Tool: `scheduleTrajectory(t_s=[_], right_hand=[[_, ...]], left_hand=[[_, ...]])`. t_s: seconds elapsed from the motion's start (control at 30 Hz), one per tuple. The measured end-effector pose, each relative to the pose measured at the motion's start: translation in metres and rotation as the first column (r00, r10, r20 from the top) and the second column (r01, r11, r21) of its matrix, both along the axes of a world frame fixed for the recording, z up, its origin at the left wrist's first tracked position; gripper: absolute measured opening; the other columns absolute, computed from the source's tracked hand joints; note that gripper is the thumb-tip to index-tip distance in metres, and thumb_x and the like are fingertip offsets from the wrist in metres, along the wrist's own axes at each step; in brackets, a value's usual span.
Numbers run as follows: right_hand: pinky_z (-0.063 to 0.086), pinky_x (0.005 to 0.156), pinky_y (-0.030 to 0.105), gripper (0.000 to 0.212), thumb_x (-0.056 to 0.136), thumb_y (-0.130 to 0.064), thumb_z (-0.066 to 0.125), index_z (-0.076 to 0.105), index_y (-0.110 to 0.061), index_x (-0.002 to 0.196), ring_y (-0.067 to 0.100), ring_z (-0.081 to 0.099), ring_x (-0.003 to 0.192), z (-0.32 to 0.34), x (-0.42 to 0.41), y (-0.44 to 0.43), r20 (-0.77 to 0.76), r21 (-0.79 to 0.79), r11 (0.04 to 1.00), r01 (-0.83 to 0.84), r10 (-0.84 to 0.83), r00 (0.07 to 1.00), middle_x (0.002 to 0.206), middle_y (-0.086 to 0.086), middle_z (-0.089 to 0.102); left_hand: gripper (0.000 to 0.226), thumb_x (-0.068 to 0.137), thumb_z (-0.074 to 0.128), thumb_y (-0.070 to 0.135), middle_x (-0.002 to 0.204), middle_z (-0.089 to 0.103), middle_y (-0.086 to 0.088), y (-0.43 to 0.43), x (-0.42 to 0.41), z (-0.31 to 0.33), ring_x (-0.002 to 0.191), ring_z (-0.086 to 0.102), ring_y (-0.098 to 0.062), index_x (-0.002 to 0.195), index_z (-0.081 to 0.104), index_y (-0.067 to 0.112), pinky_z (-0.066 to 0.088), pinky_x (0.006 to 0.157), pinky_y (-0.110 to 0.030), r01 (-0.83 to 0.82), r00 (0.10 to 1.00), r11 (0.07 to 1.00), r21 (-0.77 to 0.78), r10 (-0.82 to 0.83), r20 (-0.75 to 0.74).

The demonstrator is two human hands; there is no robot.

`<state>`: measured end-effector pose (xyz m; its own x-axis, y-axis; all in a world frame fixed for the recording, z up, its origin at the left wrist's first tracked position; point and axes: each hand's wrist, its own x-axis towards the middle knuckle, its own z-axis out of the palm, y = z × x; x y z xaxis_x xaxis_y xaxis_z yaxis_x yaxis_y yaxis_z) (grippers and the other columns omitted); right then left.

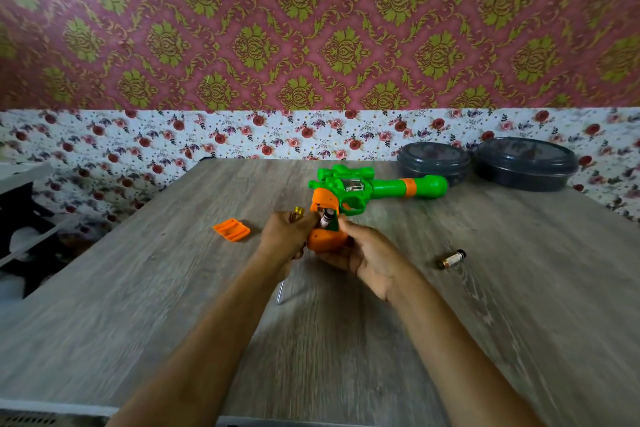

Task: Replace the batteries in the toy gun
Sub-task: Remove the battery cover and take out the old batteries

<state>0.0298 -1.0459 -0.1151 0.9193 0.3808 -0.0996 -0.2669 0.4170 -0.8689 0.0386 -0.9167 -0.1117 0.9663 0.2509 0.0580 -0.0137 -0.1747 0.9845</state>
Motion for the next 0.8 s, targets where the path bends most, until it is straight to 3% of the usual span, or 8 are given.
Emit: scheduleTrajectory(t_s=[0.13,0.2,0.3,0.4,0.5,0.63,0.8], right_hand=[[0.057,0.051,0.033,0.049,0.097,-0.039,0.034,0.057,0.003,0.099,0.027,0.061,0.078,0.006,-0.009,-0.002,-0.24,0.143,0.989,0.033,0.002,0.971,0.09,0.021,0.06],[0.056,0.051,0.04,0.052,0.097,-0.039,0.036,0.055,0.009,0.094,0.033,0.064,0.074,0.01,-0.013,-0.003,-0.301,0.242,0.969,0.05,0.026,0.953,0.086,0.025,0.061],[0.055,0.049,0.044,0.051,0.097,-0.037,0.037,0.053,0.012,0.093,0.034,0.068,0.057,0.014,-0.017,-0.004,-0.338,0.34,0.938,0.07,0.053,0.94,0.07,0.025,0.067],[0.056,0.046,0.04,0.05,0.098,-0.034,0.035,0.053,0.013,0.093,0.031,0.068,0.054,0.013,-0.017,-0.004,-0.353,0.356,0.931,0.079,0.056,0.934,0.065,0.024,0.067],[0.056,0.048,0.039,0.043,0.098,-0.03,0.034,0.057,0.007,0.094,0.03,0.066,0.068,0.012,-0.017,-0.006,-0.366,0.332,0.937,0.11,0.02,0.93,0.071,0.023,0.067],[0.056,0.049,0.039,0.043,0.098,-0.026,0.029,0.057,0.005,0.091,0.03,0.059,0.079,0.011,-0.018,-0.007,-0.378,0.308,0.941,0.141,-0.015,0.926,0.076,0.023,0.066],[0.056,0.054,0.043,0.049,0.098,-0.032,0.032,0.046,0.011,0.118,0.033,0.059,0.086,0.007,-0.013,-0.007,-0.394,0.269,0.945,0.184,-0.066,0.917,0.109,0.029,0.056]], left_hand=[[0.037,0.084,0.067,0.027,0.048,0.043,-0.008,-0.006,-0.002,-0.001,0.044,0.039,-0.019,0.057,0.051,0.007,0.029,0.048,-0.03,-0.11,0.99,0.968,0.224,0.087,0.113],[0.032,0.081,0.07,0.026,0.061,0.056,-0.017,-0.009,-0.006,0.003,0.056,0.05,-0.025,0.07,0.059,-0.002,0.035,0.053,-0.035,-0.181,0.965,0.914,0.363,0.094,0.245],[0.026,0.081,0.071,0.024,0.074,0.06,-0.011,-0.013,-0.014,0.009,0.066,0.055,-0.023,0.083,0.06,0.0,0.04,0.056,-0.032,-0.24,0.911,0.835,0.495,0.018,0.412],[0.03,0.079,0.073,0.029,0.08,0.056,-0.003,-0.012,-0.017,0.012,0.067,0.05,-0.015,0.087,0.06,0.004,0.037,0.056,-0.028,-0.238,0.861,0.785,0.572,-0.103,0.499],[0.042,0.073,0.07,0.043,0.085,0.054,-0.002,-0.011,-0.016,0.01,0.069,0.048,-0.01,0.092,0.063,0.006,0.038,0.058,-0.023,-0.137,0.833,0.764,0.631,-0.256,0.491],[0.041,0.072,0.073,0.043,0.084,0.051,0.003,-0.01,-0.017,0.01,0.068,0.044,0.002,0.093,0.066,0.008,0.033,0.057,-0.01,-0.074,0.811,0.747,0.66,-0.341,0.476],[0.035,0.074,0.076,0.035,0.082,0.048,0.007,-0.006,-0.018,0.012,0.067,0.044,0.003,0.095,0.067,0.008,0.036,0.059,-0.008,-0.093,0.801,0.757,0.647,-0.329,0.5]])
